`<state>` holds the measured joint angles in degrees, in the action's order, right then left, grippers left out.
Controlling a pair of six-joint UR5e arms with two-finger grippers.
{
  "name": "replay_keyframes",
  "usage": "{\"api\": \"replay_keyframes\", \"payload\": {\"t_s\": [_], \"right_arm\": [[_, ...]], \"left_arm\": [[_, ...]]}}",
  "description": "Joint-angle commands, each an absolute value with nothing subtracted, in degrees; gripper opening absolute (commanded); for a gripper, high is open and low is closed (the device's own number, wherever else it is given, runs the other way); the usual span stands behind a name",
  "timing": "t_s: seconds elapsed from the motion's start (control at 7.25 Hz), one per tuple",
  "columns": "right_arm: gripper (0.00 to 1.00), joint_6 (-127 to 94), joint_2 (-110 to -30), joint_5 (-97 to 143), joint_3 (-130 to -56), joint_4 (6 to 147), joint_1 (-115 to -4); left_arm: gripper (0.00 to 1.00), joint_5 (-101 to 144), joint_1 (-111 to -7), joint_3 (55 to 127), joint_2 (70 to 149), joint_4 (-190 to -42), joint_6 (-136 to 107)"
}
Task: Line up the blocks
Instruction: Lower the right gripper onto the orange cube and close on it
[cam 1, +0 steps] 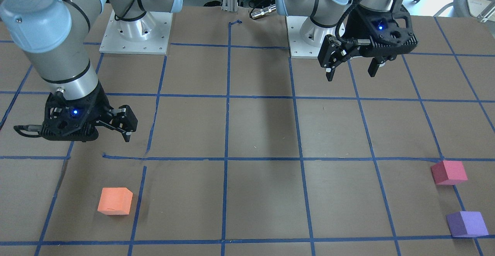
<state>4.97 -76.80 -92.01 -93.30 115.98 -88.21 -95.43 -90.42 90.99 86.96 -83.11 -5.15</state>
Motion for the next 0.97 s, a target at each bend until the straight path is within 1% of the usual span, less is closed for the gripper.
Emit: {"api": "replay_keyframes", "payload": {"t_s": [0.0,0.28,0.55,0.83], "right_arm": [[1.0,7.99,-67.72,-91.84,-93.34,128.78,-86.67],[1.0,10.37,-61.38,-91.67,-92.82,135.41,-85.7],[1.0,10.02,-56.19,-91.76,-92.55,141.46,-85.69],[1.0,8.89,-55.38,-91.5,-92.37,141.94,-85.69]], "left_arm": [[1.0,-93.97,-90.44,91.58,86.49,-81.13,-4.84],[1.0,-91.5,-90.53,91.06,85.79,-80.95,-4.04],[1.0,-91.41,-91.57,93.15,85.07,-81.13,-3.61],[1.0,-91.59,-91.67,93.43,83.76,-81.47,-3.43]]}}
